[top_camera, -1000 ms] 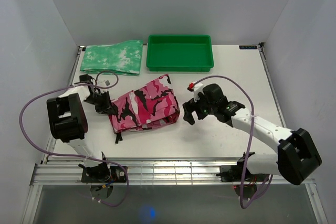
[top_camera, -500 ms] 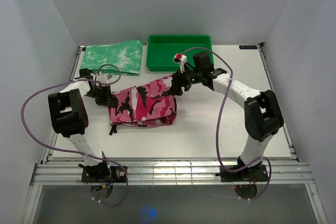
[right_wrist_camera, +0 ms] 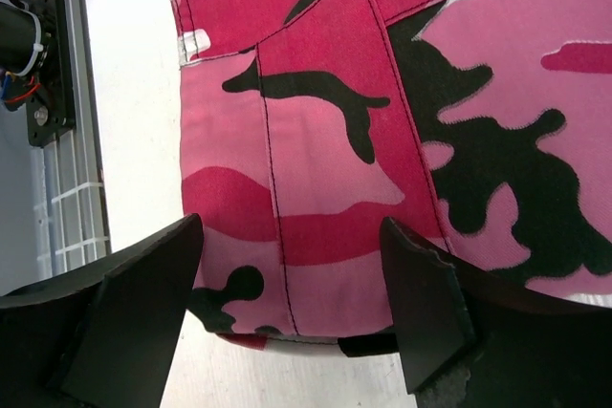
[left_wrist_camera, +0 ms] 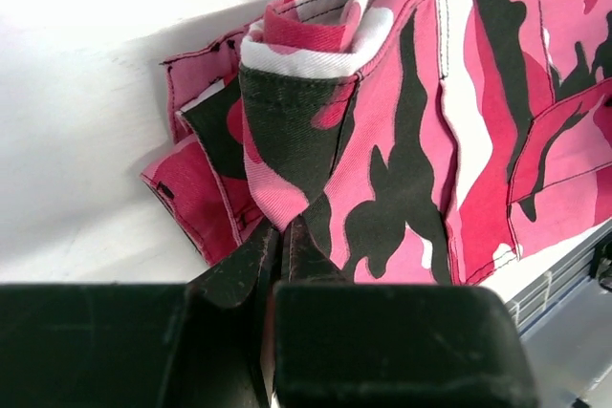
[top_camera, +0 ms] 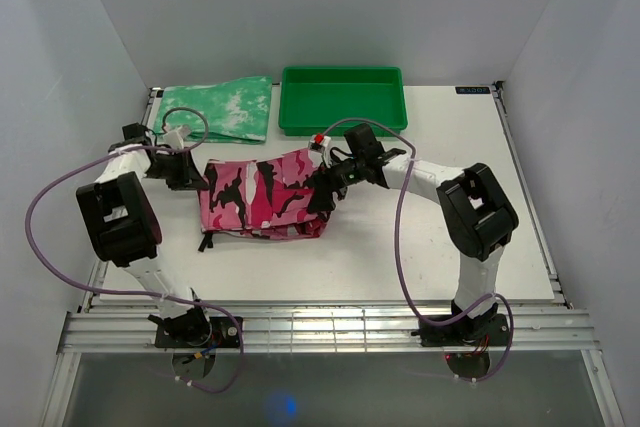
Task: Fold and stack the trousers
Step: Fold the trousers
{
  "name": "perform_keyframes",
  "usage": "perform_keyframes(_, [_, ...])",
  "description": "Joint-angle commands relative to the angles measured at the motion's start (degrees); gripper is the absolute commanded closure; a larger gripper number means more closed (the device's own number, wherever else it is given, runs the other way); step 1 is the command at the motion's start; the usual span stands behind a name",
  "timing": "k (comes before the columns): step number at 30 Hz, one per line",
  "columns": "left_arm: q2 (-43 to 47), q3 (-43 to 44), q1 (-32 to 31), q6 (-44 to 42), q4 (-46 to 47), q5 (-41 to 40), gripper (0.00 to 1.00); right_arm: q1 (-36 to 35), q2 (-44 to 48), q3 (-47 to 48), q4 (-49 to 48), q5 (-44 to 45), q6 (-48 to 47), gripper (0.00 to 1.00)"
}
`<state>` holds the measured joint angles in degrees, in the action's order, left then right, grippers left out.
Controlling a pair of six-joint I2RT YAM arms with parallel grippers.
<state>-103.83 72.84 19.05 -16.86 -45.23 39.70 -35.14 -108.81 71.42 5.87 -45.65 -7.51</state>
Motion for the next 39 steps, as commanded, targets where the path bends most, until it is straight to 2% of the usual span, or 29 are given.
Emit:
perform_keyframes(1, [-2.1,1.0,2.6,1.0,1.9,-2.0,1.00,0.0,-0.3,-0.4,-1.8,1.0,0.7,0.16])
perform_keyframes(5, [-8.7,-1.6,3.0,2.0,4.3,-2.0,1.00,-0.1,0.8,1.0,-0.5,1.2,1.5,0.07])
perform_keyframes(10, [-13.0,-3.5,3.0,3.8,6.6,-3.8,1.00,-0.2,3.4,1.5,0.7,0.6,2.4,0.03])
perform_keyframes(14, [-13.7,-2.5,2.3,2.6,6.0,-0.7,1.00,-0.5,6.2,2.8,2.2,0.9,1.6,0.03])
perform_keyframes(17, [-11.5,-2.7,-0.9,1.7,6.1,2.0,1.00,-0.9,8.2,4.7,1.3,5.0,2.8,0.05])
perform_keyframes(19, [-10.4,-3.6,-5.2,2.5,6.6,2.1,1.00,-1.0,8.1,7.0,0.7,8.9,5.6,0.06])
perform_keyframes(23, [-7.0,-6.8,-11.5,10.3,10.9,4.6,1.00,-1.5,4.2,12.9,3.4,14.3,10.9,0.09])
perform_keyframes(25, [-5.5,-8.5,-12.9,17.4,13.3,7.0,0.91,-1.6,2.8,14.8,4.2,17.2,14.9,0.10])
perform_keyframes(27, [-4.1,-9.1,-12.9,20.4,13.9,8.8,0.84,-1.9,2.2,15.6,4.9,18.8,17.8,0.11])
perform_keyframes(28, [-2.9,-9.3,-12.8,20.9,14.1,9.4,0.74,-2.0,2.0,15.9,5.6,19.4,19.3,0.13])
perform_keyframes(30, [1.7,-9.4,-12.2,22.6,14.4,9.0,0.64,-3.4,1.3,17.4,6.9,21.5,21.6,0.15])
perform_keyframes(31, [3.2,-9.5,-11.6,22.9,14.2,9.6,0.55,-4.0,0.9,17.9,8.0,22.3,22.4,0.17])
perform_keyframes(33, [6.7,-10.0,-8.9,23.8,13.4,10.4,0.47,-6.0,0.4,18.7,8.7,24.3,24.8,0.19])
perform_keyframes(37, [9.3,-11.7,-4.1,22.9,11.7,12.8,0.46,-10.6,-0.6,18.7,9.3,26.5,26.4,0.21])
perform_keyframes(39, [9.0,-13.9,-3.3,22.7,11.6,10.7,0.50,-13.2,-1.3,18.8,8.5,27.2,27.4,0.25])
